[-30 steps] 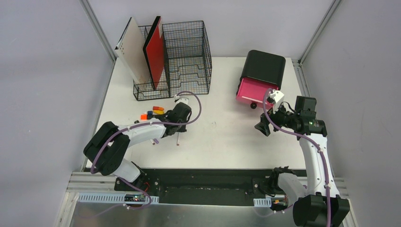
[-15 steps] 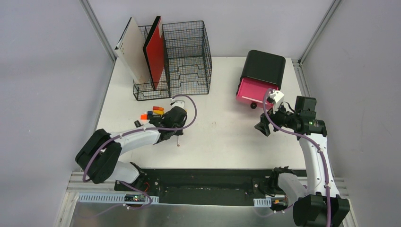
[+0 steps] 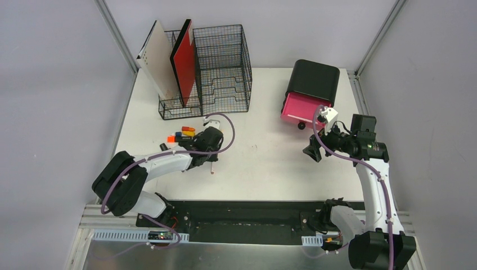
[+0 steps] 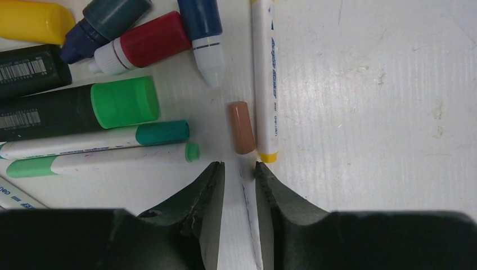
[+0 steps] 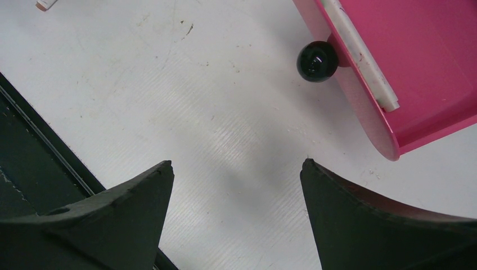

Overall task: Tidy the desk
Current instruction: Pick up the stationery from the center of the board.

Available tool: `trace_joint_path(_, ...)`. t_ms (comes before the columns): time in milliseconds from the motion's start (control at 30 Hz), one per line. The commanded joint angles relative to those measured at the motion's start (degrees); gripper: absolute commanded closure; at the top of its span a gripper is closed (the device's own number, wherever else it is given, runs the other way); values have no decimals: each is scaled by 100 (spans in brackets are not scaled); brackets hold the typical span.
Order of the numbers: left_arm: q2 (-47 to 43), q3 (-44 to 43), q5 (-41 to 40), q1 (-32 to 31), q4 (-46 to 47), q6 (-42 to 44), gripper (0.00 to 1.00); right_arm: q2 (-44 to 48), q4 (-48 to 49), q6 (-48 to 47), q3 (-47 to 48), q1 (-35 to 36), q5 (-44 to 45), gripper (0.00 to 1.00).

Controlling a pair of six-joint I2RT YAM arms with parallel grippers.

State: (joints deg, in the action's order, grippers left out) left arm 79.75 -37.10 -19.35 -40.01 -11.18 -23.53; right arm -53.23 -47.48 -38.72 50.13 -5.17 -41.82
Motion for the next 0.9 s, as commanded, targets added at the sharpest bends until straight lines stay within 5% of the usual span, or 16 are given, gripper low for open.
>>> trace_joint_path(0,197,-330,14,46,-109,-141,73,6,48,-116,32,-54,-98,14)
trace_joint_path(233,944,-873,349,98,-493,-29,76,28,48,-121,32,-70,-102,14)
trace_joint_path(433,1443,-1248,493,124,-738,50,92,50,40,-119,34,-89,-122,14)
trace_joint_path(533,1380,-1207,465,125,-732,25,100,49,38,-123,32,-90,-137,14)
trace_joint_path(867,326,-302,458,125,-52,15,100,-108,-96,-64,88,-90,-603,13)
